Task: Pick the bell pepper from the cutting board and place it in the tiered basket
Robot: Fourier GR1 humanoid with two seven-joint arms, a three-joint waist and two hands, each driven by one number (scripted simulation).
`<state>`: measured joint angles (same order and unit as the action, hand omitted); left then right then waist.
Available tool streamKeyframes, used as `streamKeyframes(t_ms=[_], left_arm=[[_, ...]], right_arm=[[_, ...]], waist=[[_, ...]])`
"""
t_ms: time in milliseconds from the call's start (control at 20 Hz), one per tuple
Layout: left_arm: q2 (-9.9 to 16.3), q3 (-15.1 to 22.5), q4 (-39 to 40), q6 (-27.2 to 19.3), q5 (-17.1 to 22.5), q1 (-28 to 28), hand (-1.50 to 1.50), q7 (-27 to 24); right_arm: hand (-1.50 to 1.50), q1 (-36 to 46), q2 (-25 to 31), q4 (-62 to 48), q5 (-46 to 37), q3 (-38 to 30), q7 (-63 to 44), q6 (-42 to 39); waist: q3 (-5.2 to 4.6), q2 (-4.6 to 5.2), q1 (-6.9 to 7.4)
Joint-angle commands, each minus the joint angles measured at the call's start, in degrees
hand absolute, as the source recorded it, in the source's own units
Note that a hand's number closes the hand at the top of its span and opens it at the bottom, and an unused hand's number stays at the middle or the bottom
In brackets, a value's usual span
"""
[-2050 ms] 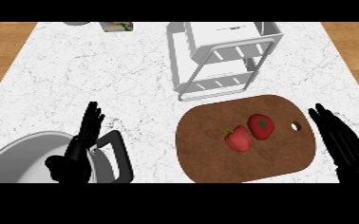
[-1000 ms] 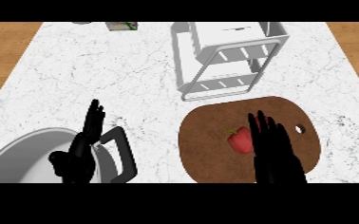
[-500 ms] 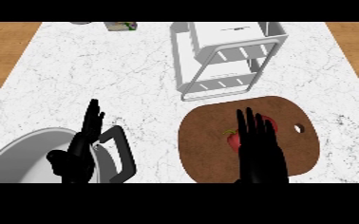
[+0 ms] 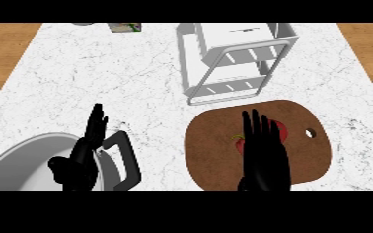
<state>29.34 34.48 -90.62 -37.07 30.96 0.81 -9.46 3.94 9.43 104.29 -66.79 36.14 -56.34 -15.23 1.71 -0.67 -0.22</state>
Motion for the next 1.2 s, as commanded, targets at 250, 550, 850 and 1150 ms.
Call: streamKeyframes(t_ms=[250,550,850,1150], left_arm=[[0.8,-0.1,8.7,0.1,0.2,1.4,0.0,4.3],[0.7,1.0,7.4,-0.4,-0.2,-1.7,0.0,1.9],[-1.7,2.2,10.9,-1.8,-1.5,-0.4,0.0,0.3],[0.7,2.3,7.6,-0.8,-0.4,-1.1,0.0,1.4]], right_arm=[[-1.5,-1.0,-2.3,-5.3,1.1,-2.9,0.2,-0.4],[-1.5,-0.1,-3.3,-7.6,1.3,-4.5,1.5,-0.5],[1.5,0.2,-0.6,-8.5,1.6,-5.9,6.2,0.9],[1.5,5.8,2.2,-16.1,-0.9,-6.6,13.0,4.8]], waist=[[-1.71,0.98,-0.45],[-1.72,0.83,0.06],[-1.74,0.92,-0.47],[-1.68,1.03,0.59]])
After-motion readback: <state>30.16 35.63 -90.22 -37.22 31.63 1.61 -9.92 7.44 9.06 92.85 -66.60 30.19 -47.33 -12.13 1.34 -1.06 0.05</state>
